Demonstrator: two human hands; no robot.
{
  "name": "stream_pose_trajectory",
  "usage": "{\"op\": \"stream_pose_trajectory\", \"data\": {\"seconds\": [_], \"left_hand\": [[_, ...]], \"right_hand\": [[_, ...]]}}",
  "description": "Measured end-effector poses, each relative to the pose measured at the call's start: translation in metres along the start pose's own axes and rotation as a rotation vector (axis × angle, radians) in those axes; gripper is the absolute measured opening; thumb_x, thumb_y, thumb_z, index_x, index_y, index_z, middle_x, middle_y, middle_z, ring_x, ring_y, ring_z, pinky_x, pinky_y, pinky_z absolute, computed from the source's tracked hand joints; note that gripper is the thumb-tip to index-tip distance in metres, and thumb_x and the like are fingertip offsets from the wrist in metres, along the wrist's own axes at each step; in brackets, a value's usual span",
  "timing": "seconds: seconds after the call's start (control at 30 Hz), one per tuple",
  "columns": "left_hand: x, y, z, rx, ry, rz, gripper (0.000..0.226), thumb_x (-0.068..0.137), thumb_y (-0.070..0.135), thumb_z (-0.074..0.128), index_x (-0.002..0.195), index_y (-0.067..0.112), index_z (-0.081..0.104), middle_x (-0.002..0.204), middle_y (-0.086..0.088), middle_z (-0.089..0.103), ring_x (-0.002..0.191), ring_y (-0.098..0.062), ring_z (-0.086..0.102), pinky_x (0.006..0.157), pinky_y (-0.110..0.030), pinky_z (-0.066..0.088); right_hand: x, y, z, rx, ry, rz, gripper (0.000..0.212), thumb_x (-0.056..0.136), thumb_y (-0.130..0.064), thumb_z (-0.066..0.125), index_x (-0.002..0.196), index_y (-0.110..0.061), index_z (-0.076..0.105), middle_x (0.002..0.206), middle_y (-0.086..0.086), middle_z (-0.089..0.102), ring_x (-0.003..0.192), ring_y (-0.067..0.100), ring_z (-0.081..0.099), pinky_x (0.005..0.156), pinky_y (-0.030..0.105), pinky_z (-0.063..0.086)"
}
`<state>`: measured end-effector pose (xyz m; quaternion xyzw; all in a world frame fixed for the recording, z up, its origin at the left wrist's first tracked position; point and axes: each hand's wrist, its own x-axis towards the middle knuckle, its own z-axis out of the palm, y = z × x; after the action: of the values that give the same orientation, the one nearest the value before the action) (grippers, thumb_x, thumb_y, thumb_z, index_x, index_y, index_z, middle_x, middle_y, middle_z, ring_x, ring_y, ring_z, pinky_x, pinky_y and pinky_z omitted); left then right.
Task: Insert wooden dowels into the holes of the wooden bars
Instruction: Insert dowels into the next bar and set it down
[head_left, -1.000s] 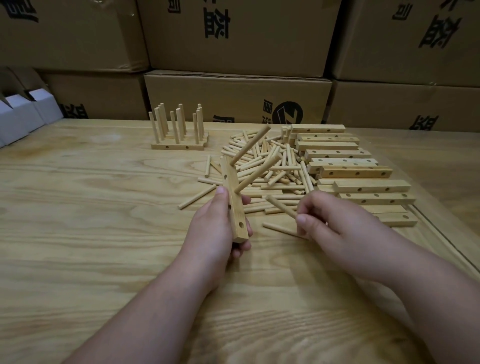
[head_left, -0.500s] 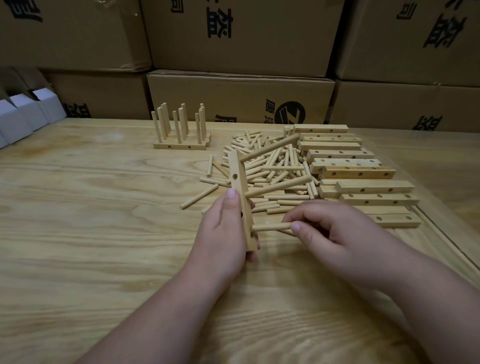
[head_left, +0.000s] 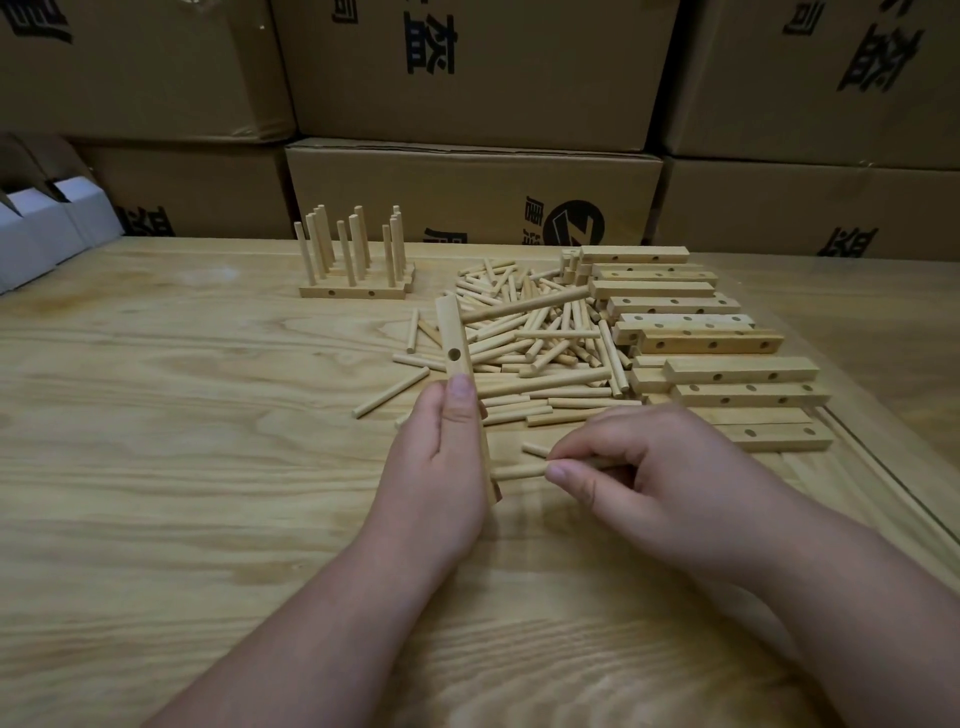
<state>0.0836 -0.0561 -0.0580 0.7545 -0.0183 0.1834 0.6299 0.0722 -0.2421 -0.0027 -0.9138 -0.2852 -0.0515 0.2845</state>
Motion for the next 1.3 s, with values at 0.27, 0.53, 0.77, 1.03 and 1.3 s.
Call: {"op": "stream_pose_trajectory", "data": {"seconds": [0.27,0.53,0.77,1.03,1.3], "left_hand": [[0.000,0.001,0.000,0.025,-0.029,0.013,0.061,0.091,0.062,0.024,0.100,0.015,0.063,0.098,-0.005,0.068,0.080,0.002,0.054,0.072,-0.004,0.039],[0.000,-0.001,0.002,0.039,-0.028,-0.008,0.054,0.099,0.054,0.027,0.097,0.014,0.063,0.093,-0.009,0.067,0.072,0.004,0.055,0.063,-0.003,0.040],[0.001,-0.003,0.003,0.066,-0.023,-0.019,0.047,0.105,0.047,0.029,0.098,0.014,0.062,0.094,-0.005,0.066,0.081,-0.007,0.057,0.070,-0.008,0.040],[0.001,-0.002,0.004,0.059,-0.028,-0.044,0.047,0.105,0.049,0.029,0.089,0.018,0.060,0.082,-0.002,0.062,0.074,-0.009,0.055,0.067,-0.013,0.041],[0.000,0.001,0.005,0.065,-0.055,-0.018,0.042,0.106,0.050,0.030,0.080,0.026,0.053,0.073,0.008,0.056,0.071,-0.012,0.052,0.074,-0.036,0.045]], "right_hand": [[0.002,-0.013,0.009,-0.171,0.017,-0.035,0.041,0.089,-0.061,0.044,0.090,-0.031,0.072,0.075,-0.014,0.068,0.073,0.007,0.060,0.065,0.034,0.051],[0.003,-0.017,0.013,-0.222,0.037,-0.017,0.043,0.089,-0.060,0.040,0.082,-0.030,0.070,0.064,-0.015,0.061,0.066,0.008,0.057,0.061,0.035,0.050],[0.004,-0.017,0.014,-0.137,0.026,0.063,0.037,0.090,-0.058,0.048,0.085,-0.032,0.073,0.066,-0.014,0.065,0.066,0.005,0.058,0.063,0.033,0.051],[0.005,-0.016,0.012,-0.071,0.015,0.102,0.030,0.090,-0.054,0.056,0.087,-0.032,0.074,0.069,-0.014,0.067,0.068,0.004,0.060,0.066,0.032,0.051],[0.006,-0.014,0.012,-0.129,0.024,0.087,0.042,0.086,-0.063,0.045,0.089,-0.033,0.074,0.069,-0.014,0.069,0.069,0.004,0.061,0.064,0.033,0.053]]}}
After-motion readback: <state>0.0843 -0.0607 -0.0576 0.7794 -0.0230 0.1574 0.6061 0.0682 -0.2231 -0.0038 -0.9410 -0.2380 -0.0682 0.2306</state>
